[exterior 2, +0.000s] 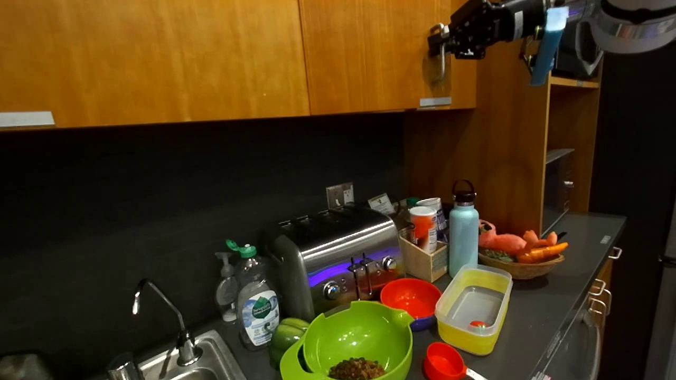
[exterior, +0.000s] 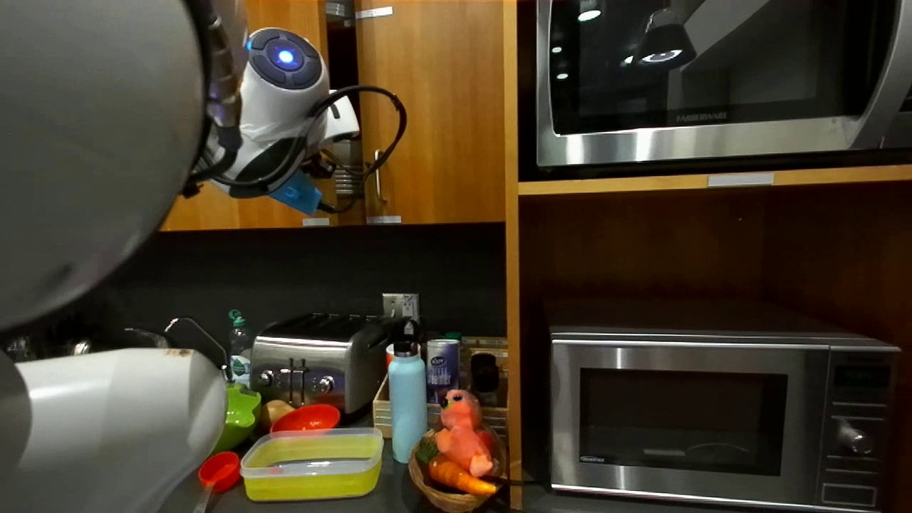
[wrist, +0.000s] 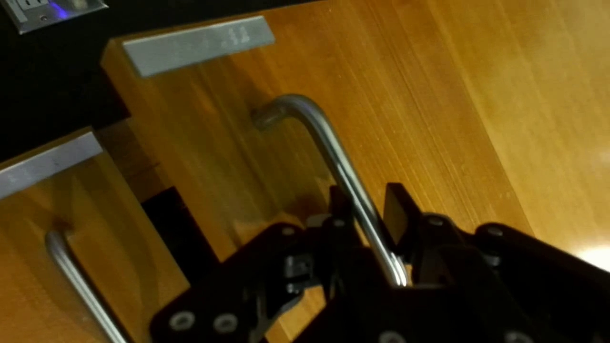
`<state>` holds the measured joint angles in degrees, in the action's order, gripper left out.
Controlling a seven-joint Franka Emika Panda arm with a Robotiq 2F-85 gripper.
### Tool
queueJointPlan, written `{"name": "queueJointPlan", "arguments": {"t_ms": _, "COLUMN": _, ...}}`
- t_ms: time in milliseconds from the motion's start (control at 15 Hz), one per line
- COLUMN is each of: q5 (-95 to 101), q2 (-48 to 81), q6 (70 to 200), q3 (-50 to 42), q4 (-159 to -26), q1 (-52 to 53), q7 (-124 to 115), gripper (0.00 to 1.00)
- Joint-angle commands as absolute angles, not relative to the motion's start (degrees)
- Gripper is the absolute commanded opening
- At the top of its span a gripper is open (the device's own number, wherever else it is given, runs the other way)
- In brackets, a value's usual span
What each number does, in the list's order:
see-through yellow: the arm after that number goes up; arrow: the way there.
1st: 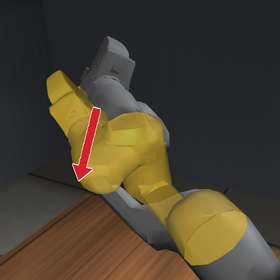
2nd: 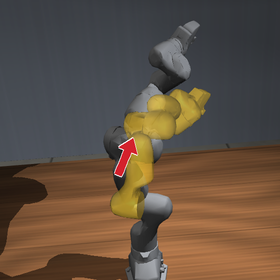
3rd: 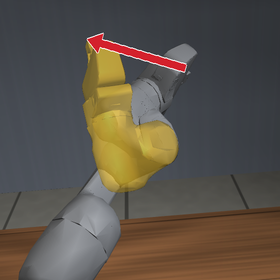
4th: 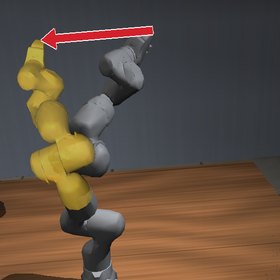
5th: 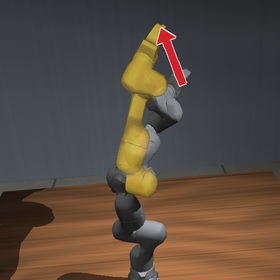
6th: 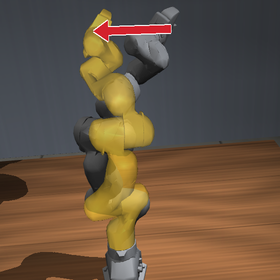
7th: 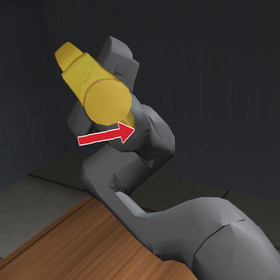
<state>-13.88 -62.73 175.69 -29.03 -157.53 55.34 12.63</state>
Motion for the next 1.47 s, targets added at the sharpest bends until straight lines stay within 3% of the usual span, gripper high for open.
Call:
{"name": "queueJointPlan", "arguments": {"t_ms": 0, "q5": -16.5, "q2": -65.8, "q6": 174.9, "q3": -21.7, "q4": -161.1, "q1": 59.7, "q7": 4.9, "gripper": 0.06}}
{"name": "queueJointPlan", "arguments": {"t_ms": 533, "q5": -22.2, "q2": -65.8, "q6": 172.8, "q3": -8.6, "q4": -161.7, "q1": 64.4, "q7": -4.5, "gripper": 0.06}}
{"name": "queueJointPlan", "arguments": {"t_ms": 600, "q5": -23.0, "q2": -65.6, "q6": 173.7, "q3": -6.7, "q4": -161.8, "q1": 65.0, "q7": -6.0, "gripper": 0.49}}
{"name": "queueJointPlan", "arguments": {"t_ms": 800, "q5": -24.4, "q2": -64.0, "q6": 176.2, "q3": -4.1, "q4": -162.0, "q1": 64.9, "q7": -10.2, "gripper": 0.59}}
{"name": "queueJointPlan", "arguments": {"t_ms": 1200, "q5": -27.3, "q2": -61.7, "q6": 182.1, "q3": 4.7, "q4": -162.8, "q1": 62.4, "q7": -20.7, "gripper": 0.95}}
{"name": "queueJointPlan", "arguments": {"t_ms": 1400, "q5": -27.9, "q2": -60.3, "q6": 184.8, "q3": 8.8, "q4": -162.8, "q1": 61.0, "q7": -24.8, "gripper": 1.00}}
